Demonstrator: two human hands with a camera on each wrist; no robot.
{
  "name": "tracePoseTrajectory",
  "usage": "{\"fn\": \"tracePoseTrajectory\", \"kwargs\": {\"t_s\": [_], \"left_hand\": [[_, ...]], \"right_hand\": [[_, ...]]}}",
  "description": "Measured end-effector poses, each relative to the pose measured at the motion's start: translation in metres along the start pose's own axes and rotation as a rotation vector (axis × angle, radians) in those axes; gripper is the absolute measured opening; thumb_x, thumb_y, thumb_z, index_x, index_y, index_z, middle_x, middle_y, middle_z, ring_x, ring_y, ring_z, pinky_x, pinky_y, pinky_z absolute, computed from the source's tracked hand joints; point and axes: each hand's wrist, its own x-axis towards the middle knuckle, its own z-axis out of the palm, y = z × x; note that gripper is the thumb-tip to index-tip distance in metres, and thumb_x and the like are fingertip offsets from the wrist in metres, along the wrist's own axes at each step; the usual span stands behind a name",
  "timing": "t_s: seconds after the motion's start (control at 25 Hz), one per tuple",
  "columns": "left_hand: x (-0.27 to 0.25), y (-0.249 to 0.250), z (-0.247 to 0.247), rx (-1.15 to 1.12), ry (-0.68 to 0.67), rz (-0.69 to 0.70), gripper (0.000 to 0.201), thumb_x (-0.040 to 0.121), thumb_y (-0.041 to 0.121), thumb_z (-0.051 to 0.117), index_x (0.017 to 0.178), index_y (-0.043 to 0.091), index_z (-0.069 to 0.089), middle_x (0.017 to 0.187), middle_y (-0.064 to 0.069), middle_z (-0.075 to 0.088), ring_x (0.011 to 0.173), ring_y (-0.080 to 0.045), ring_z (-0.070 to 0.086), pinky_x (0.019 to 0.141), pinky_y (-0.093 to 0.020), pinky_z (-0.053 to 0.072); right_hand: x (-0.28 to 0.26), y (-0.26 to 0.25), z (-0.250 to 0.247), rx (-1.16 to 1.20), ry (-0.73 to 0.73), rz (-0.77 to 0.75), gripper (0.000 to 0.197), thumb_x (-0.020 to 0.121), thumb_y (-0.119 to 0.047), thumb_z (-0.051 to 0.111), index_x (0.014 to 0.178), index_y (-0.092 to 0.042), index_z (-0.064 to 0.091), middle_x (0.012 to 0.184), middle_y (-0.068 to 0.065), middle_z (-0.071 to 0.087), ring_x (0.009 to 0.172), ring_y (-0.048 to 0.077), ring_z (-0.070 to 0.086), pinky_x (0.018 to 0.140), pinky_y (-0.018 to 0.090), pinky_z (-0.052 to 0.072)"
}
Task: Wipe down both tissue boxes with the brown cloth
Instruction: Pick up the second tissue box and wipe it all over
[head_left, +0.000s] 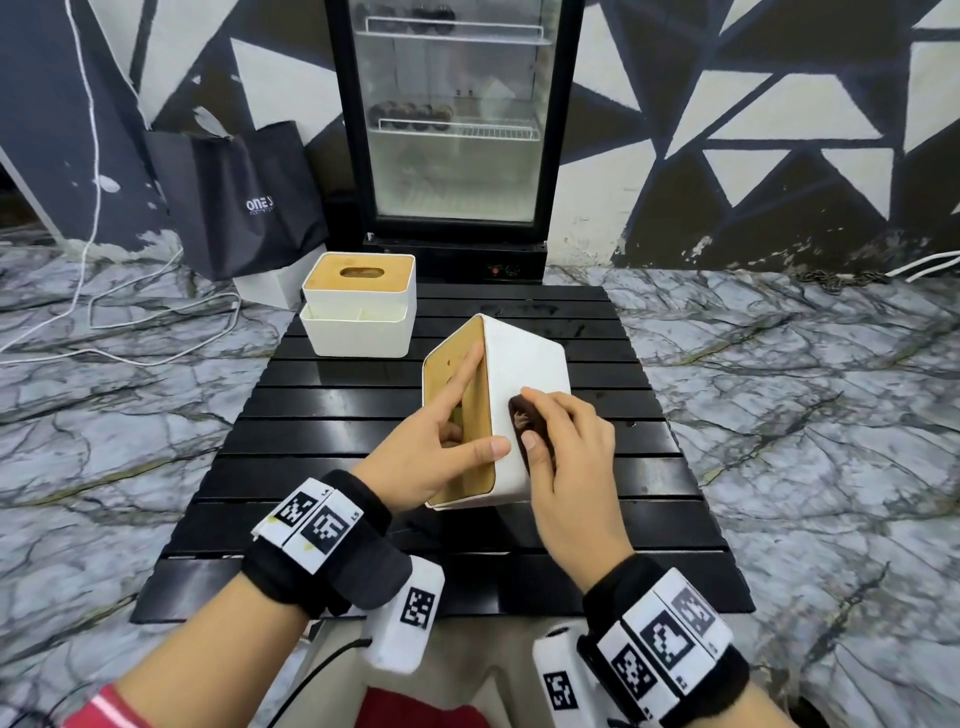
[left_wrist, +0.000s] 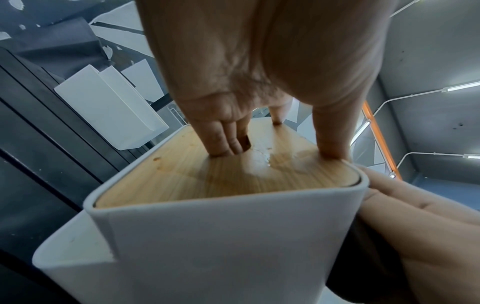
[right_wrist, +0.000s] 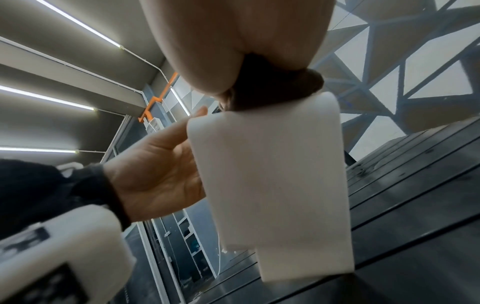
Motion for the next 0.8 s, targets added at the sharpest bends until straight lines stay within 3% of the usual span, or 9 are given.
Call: {"fn": "tracePoseTrajectory", "kwargs": {"t_s": [0.16,0.28,0.56,0.72,0.8], "left_hand": [[-0.002,0.001,0.0,-0.006,-0.004,0.0,0.087,0.061,0.055,0.065,0.126,0.07,0.009,0.124,0.019,0.052,0.102,-0.024,0.062,0.095,-0.031,0.048],[-0.002,0.002,0.001,0.017,0.009,-0.009,0.087,0.061,0.057,0.064,0.124,0.072,0.007,0.126,0.019,0.049,0.105,-0.029,0.06,0.097,-0.033,0.047],[-0.003,0.003,0.002,0.031,0.014,-0.014,0.085,0.072,0.043,0.065,0.124,0.07,0.004,0.126,0.02,0.048,0.106,-0.027,0.06,0.094,-0.025,0.046],[-0.004,0.002,0.002,0.025,-0.007,-0.001,0.088,0.07,0.046,0.067,0.127,0.068,0.004,0.129,0.017,0.05,0.093,-0.013,0.062,0.09,-0.019,0.048],[-0.005,0.002,0.003,0.033,-0.031,0.009,0.09,0.071,0.044,0.068,0.13,0.068,0.004,0.129,0.015,0.052,0.09,-0.014,0.061,0.091,-0.019,0.048]], "right_hand": [[-0.003,0.006,-0.004,0.042,-0.019,-0.023,0.038,0.091,-0.031,0.036,0.126,-0.025,0.049,0.115,-0.012,0.043,0.105,0.007,0.031,0.092,0.014,0.023],[-0.002,0.008,-0.005,0.032,-0.005,0.052,0.038,0.09,-0.026,0.038,0.126,-0.024,0.05,0.118,-0.008,0.045,0.104,0.008,0.031,0.092,0.017,0.023],[-0.002,0.008,-0.006,0.061,-0.02,-0.036,0.038,0.091,-0.03,0.037,0.126,-0.023,0.05,0.115,-0.013,0.043,0.105,0.007,0.031,0.093,0.004,0.02],[-0.004,0.003,-0.002,0.04,0.024,-0.012,0.038,0.091,-0.027,0.037,0.125,-0.021,0.051,0.117,-0.007,0.046,0.103,0.007,0.03,0.093,0.014,0.022],[-0.004,-0.005,0.001,0.051,0.027,-0.056,0.04,0.089,-0.028,0.035,0.125,-0.02,0.051,0.115,-0.01,0.044,0.103,0.008,0.031,0.093,0.012,0.023]]}}
